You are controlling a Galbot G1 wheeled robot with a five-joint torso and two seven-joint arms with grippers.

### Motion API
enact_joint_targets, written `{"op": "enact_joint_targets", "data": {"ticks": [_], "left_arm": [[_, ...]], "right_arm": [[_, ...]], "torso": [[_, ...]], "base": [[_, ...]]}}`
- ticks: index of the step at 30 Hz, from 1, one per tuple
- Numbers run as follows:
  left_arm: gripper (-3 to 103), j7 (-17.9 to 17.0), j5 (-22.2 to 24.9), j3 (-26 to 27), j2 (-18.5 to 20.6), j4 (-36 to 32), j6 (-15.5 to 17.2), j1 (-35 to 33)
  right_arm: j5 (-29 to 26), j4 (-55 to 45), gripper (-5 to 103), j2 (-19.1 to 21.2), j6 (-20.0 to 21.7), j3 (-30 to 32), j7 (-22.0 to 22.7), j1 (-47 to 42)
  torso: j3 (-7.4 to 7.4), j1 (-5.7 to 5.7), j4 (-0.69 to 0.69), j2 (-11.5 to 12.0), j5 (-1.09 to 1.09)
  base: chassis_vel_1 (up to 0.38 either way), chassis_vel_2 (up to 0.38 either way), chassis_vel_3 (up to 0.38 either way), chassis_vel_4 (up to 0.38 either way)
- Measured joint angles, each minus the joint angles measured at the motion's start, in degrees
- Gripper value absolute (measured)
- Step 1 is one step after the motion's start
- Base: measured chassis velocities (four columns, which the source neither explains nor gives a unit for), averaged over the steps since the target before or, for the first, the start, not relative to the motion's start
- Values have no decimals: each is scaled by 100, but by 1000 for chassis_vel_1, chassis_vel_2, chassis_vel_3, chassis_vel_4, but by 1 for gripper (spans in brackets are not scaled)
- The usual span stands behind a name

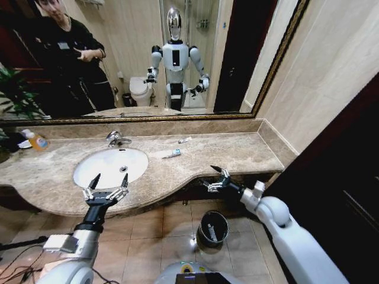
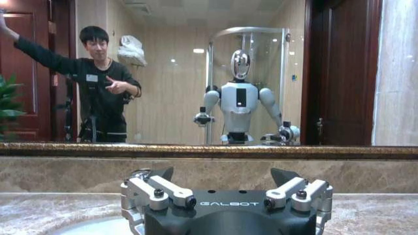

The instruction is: Pick up the trash from the sink and place it in the trash bin.

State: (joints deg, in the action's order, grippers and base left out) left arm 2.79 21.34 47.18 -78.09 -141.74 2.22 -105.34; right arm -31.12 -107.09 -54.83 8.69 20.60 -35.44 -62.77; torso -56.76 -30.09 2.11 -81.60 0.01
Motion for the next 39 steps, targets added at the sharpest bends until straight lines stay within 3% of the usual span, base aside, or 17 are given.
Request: {"op": "enact_joint_targets", "data": {"ticks": [6, 11, 17, 24, 28, 31, 39], "left_arm": [[100, 1, 0, 0, -1, 0, 0, 0], [100, 1, 0, 0, 0, 0, 0, 0], [100, 0, 0, 0, 0, 0, 0, 0], [100, 2, 0, -1, 0, 0, 0, 0], [100, 0, 0, 0, 0, 1, 0, 0], [100, 1, 0, 0, 0, 0, 0, 0], [100, 1, 0, 0, 0, 0, 0, 0]], "right_arm": [[-189, 647, 100, 167, 145, -739, 144, 1011], [-288, 1065, 100, 274, 321, -1441, 520, 2046], [-188, 1913, 100, 95, 361, -2373, 623, 3232], [160, 2937, 100, -373, 164, -3296, 143, 4452], [387, 3204, 100, -549, 169, -3485, 8, 4734], [934, 3628, 100, -813, 53, -3753, -287, 5073], [1700, 4509, 100, -1341, -82, -4103, -745, 5592]], "torso": [[0, 0, 0, 0, 1], [0, 0, 0, 0, -2], [0, 0, 0, 0, -2], [0, 0, 0, 0, -2], [1, 1, 0, 0, -2], [0, 1, -1, 0, -2], [1, 0, 0, 0, -3]], "base": [[0, 0, 0, 0], [0, 0, 0, 0], [0, 0, 0, 0], [0, 0, 0, 0], [0, 0, 0, 0], [0, 0, 0, 0], [0, 0, 0, 0]]}}
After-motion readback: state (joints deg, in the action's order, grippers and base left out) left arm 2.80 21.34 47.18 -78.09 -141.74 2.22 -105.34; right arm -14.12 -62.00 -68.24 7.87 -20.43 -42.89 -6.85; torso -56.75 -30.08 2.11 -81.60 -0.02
